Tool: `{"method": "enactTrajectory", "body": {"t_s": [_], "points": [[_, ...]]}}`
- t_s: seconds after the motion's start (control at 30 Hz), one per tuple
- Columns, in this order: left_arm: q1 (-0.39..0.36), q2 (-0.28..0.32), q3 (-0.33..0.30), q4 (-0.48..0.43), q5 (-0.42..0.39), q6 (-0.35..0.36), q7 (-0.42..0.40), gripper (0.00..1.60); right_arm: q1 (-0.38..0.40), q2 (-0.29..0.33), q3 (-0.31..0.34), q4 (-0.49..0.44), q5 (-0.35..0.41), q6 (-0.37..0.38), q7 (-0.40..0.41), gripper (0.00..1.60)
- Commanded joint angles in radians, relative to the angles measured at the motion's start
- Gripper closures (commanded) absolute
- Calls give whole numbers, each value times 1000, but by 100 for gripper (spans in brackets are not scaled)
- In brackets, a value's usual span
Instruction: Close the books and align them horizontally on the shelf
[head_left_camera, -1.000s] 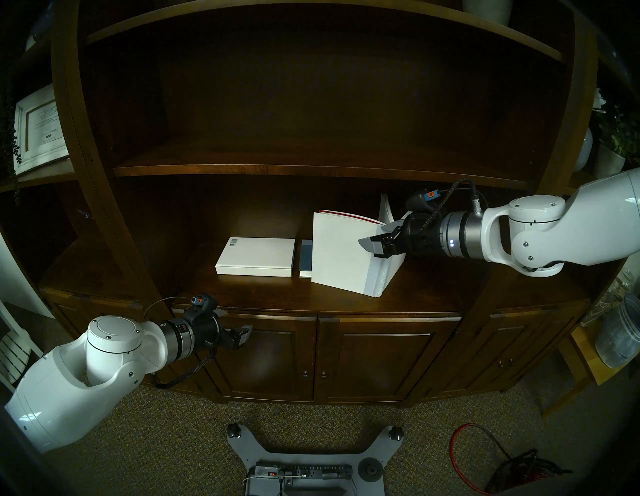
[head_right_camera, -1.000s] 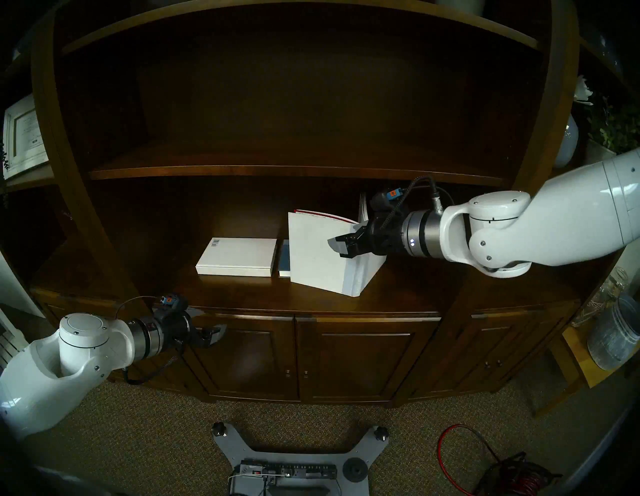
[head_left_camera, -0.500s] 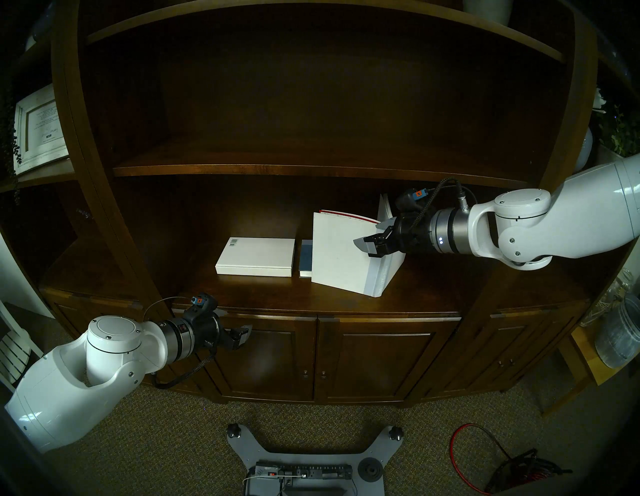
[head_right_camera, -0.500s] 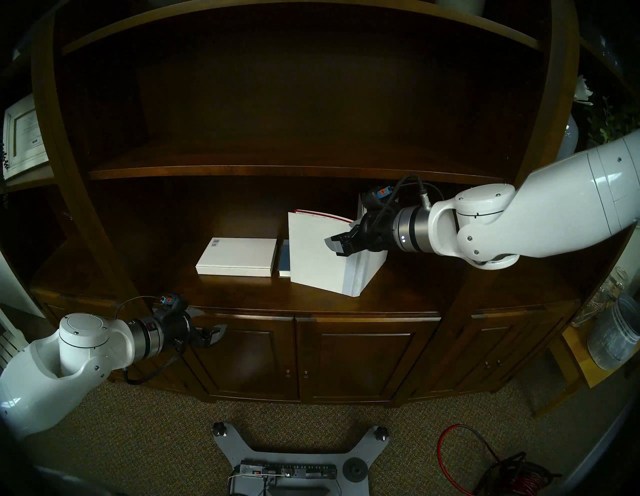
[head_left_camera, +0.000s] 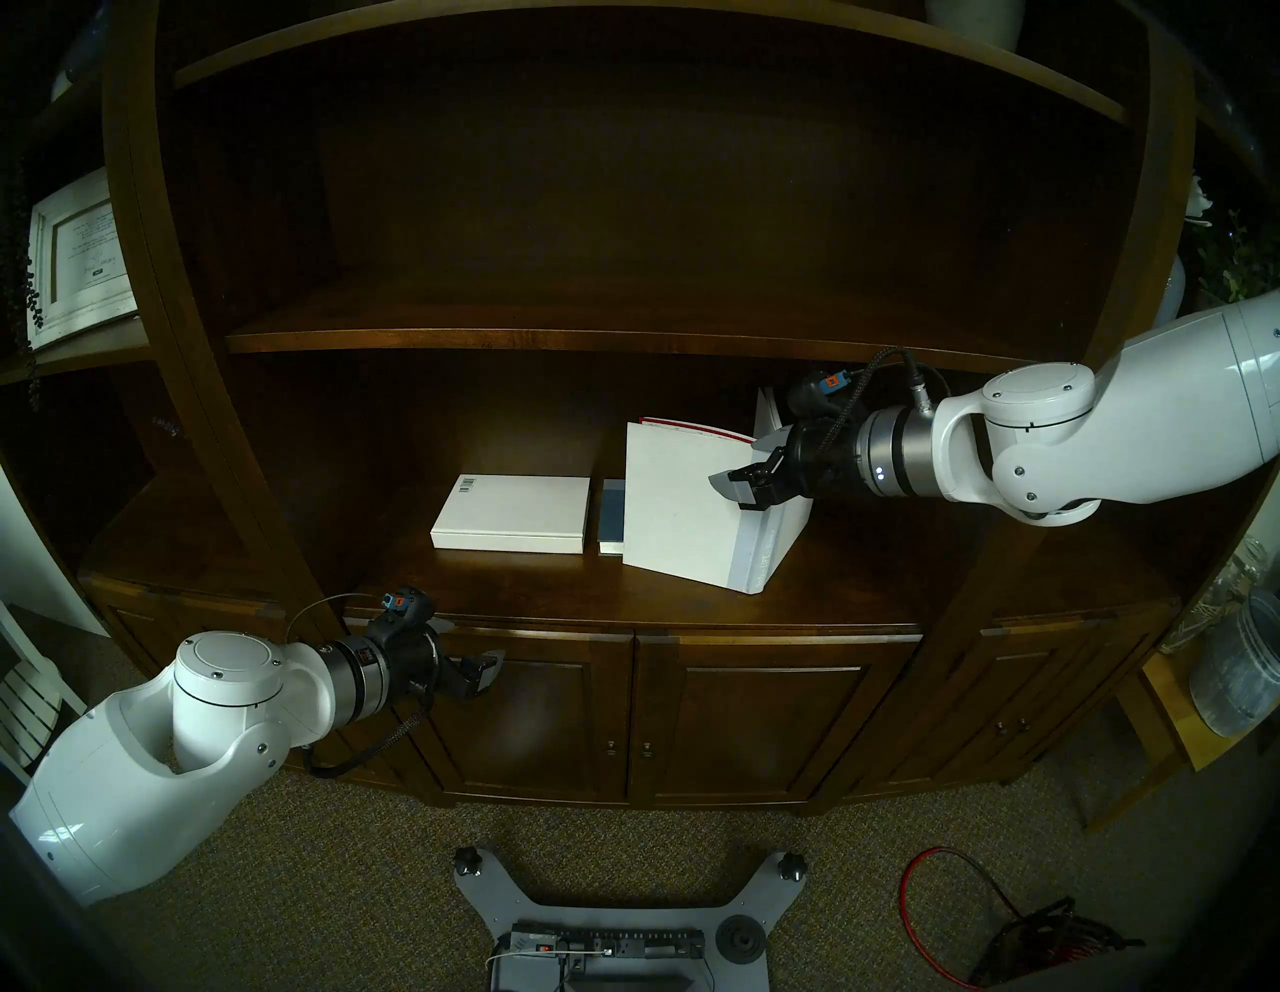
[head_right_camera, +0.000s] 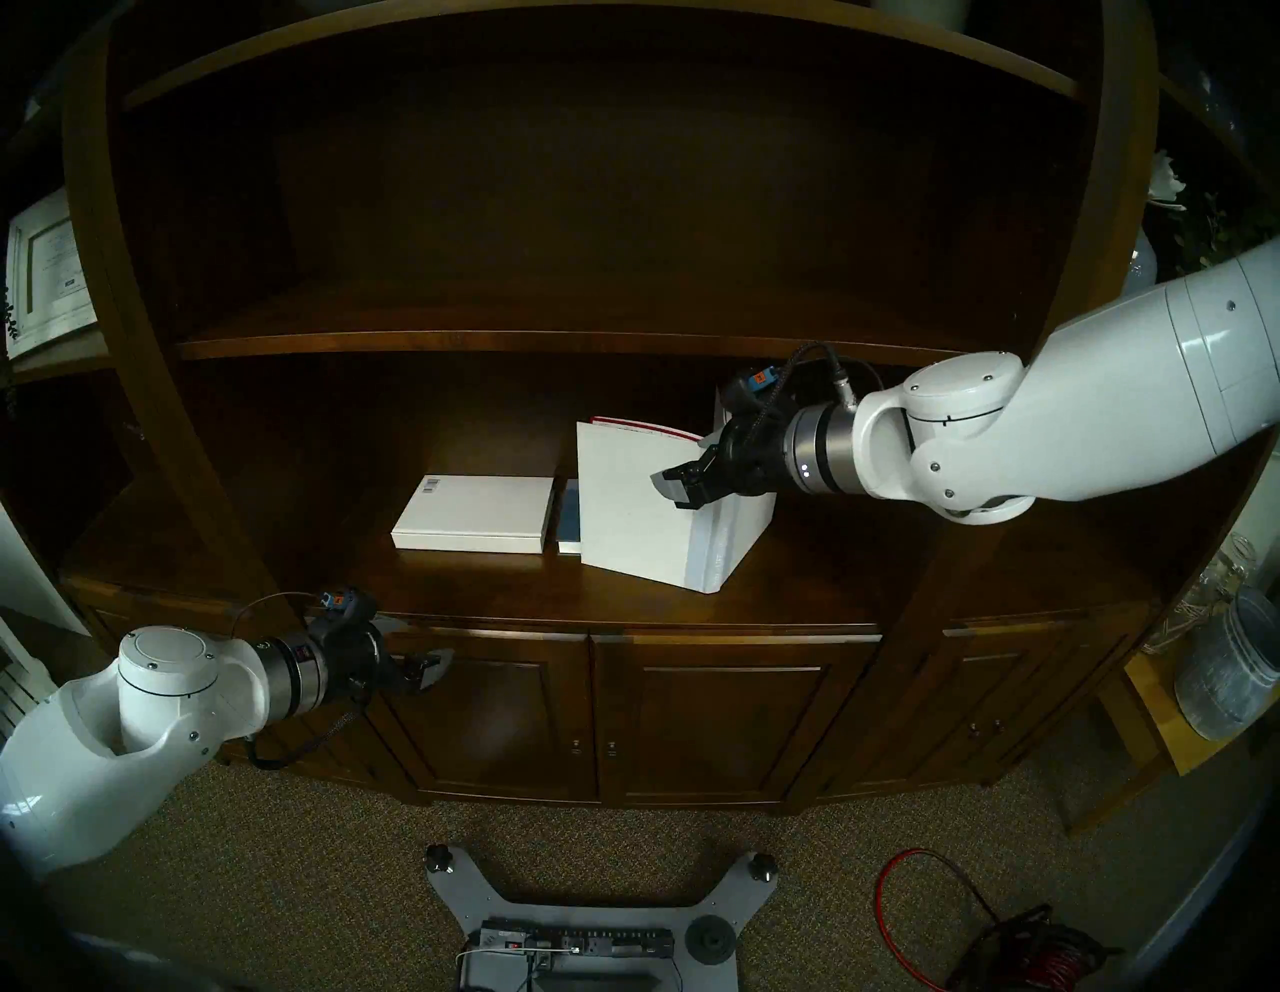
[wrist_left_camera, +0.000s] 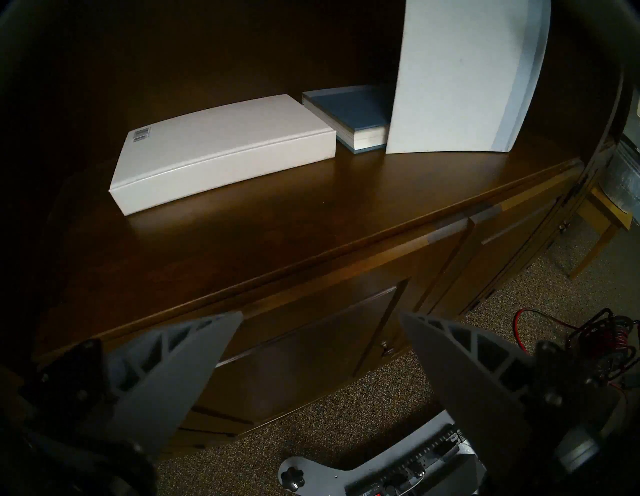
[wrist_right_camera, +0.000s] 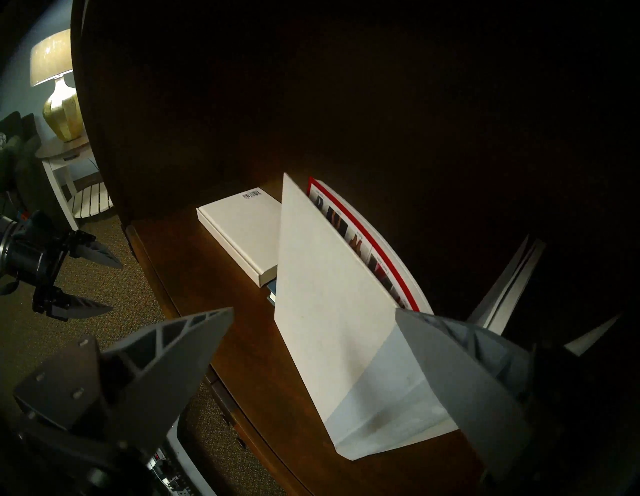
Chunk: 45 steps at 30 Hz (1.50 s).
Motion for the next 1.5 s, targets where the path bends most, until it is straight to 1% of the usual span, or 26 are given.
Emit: {"method": "enactTrajectory", "body": {"t_s": [0.0, 0.23, 0.5, 0.77, 1.03, 1.23, 1.47], "points": [[-15, 0, -14, -15, 0, -8, 1, 0, 48, -2, 24, 33, 2, -3, 6, 0], [-14, 0, -14, -15, 0, -9, 1, 0, 59, 5, 18, 27, -3, -5, 29, 0], [-14, 0, -14, -15, 0, -9, 1, 0, -4, -22, 40, 60, -7, -6, 42, 0], [-14, 0, -14, -15, 0, -9, 1, 0, -37, -38, 55, 98, -7, -7, 53, 0], [-14, 0, -14, -15, 0, -9, 1, 0, -75, -60, 70, 155, 5, -1, 67, 0], [-14, 0, -14, -15, 0, -9, 1, 0, -85, -67, 73, 182, 16, 6, 89, 0], [-14, 0, -14, -15, 0, -9, 1, 0, -79, -68, 58, 196, 26, 30, 132, 0]]}}
